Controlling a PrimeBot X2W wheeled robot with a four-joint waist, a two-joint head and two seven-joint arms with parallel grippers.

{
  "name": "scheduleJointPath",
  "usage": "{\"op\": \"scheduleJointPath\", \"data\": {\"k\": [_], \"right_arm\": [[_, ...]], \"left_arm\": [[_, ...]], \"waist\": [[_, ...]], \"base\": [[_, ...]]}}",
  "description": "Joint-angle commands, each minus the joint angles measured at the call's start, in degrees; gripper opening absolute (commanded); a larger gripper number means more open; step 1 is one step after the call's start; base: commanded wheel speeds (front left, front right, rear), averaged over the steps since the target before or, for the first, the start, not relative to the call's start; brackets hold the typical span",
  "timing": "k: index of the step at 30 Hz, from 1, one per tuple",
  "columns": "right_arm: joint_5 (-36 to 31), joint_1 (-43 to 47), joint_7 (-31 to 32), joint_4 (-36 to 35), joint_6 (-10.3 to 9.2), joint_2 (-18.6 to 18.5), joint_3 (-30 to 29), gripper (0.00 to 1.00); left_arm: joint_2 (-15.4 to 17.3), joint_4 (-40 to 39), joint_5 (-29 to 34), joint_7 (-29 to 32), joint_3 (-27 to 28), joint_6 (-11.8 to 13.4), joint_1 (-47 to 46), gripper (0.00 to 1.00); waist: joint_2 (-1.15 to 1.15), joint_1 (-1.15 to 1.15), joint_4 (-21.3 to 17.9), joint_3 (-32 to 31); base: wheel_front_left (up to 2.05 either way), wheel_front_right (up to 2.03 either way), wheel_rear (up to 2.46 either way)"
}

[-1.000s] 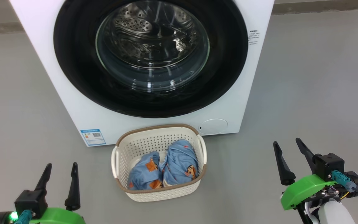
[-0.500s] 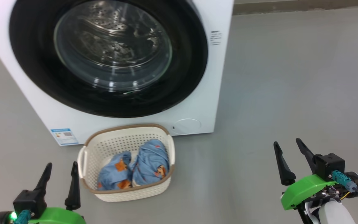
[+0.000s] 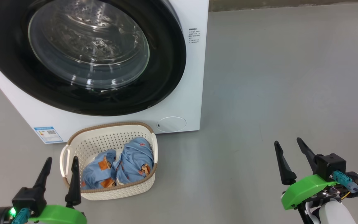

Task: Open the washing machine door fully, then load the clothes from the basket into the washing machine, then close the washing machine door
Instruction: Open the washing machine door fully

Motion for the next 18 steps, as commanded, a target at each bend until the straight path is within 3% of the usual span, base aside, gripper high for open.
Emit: {"op": "scheduleJointPath", "data": {"k": [1,18], "right_arm": [[0.64,-2.09,-0.69,-1.45,0.09,0.0,1.31,1.0],[0.62,-1.88,-0.81,-1.38,0.09,-0.03,1.17,1.0]], "left_arm": [[0.99,-1.83,0.79,-0.37,1.88,-0.25,-1.41,1.0],[0.83,-1.8,1.77,-0.37,1.64,-0.69,-1.0,1.0]], "waist": [[0.0,0.0,0.02,0.02],[0.0,0.0,0.19,-0.41]], "base": [[0.0,0.0,0.0],[0.0,0.0,0.0]]}}
